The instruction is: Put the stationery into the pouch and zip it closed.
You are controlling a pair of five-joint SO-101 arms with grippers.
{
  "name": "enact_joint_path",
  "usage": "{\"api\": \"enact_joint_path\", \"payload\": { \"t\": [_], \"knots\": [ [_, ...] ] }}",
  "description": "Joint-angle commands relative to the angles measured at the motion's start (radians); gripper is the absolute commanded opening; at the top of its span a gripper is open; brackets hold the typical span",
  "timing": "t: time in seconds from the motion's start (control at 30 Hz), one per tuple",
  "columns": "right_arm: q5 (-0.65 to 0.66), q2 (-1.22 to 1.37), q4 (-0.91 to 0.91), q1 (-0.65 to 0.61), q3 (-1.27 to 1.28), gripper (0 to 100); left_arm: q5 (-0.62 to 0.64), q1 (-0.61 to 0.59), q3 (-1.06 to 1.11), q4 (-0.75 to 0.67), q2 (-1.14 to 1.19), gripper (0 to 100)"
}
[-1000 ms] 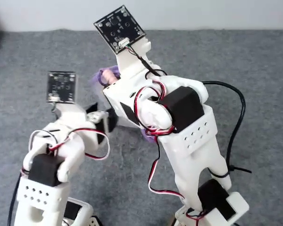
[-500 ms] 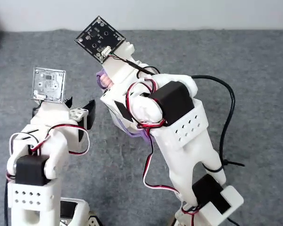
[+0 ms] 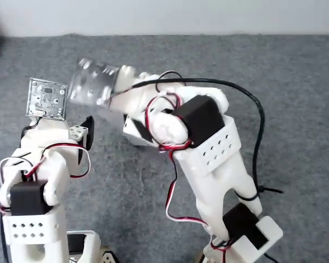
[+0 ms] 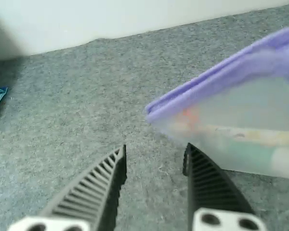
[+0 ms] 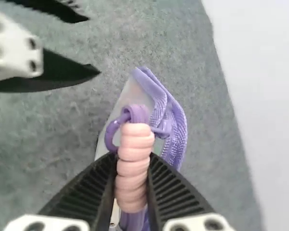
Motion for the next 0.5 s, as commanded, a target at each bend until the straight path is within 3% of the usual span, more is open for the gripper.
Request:
{"api": "enact_joint_path", "payload": {
  "t": [0.0,0.2,0.47],
  "knots": [
    [0.103,0.033,0.025,-0.030,0.009,0.8,-0.009,0.000,-0.056,-0.005,-0.006,19],
    [0.250,0.031,0.025,-0.054,0.009,0.8,-0.009,0.002,-0.099,-0.003,-0.006,20],
    [0.385,0.031,0.016,-0.050,0.006,0.8,-0.003,-0.008,-0.108,0.031,-0.006,38]
  ]
}}
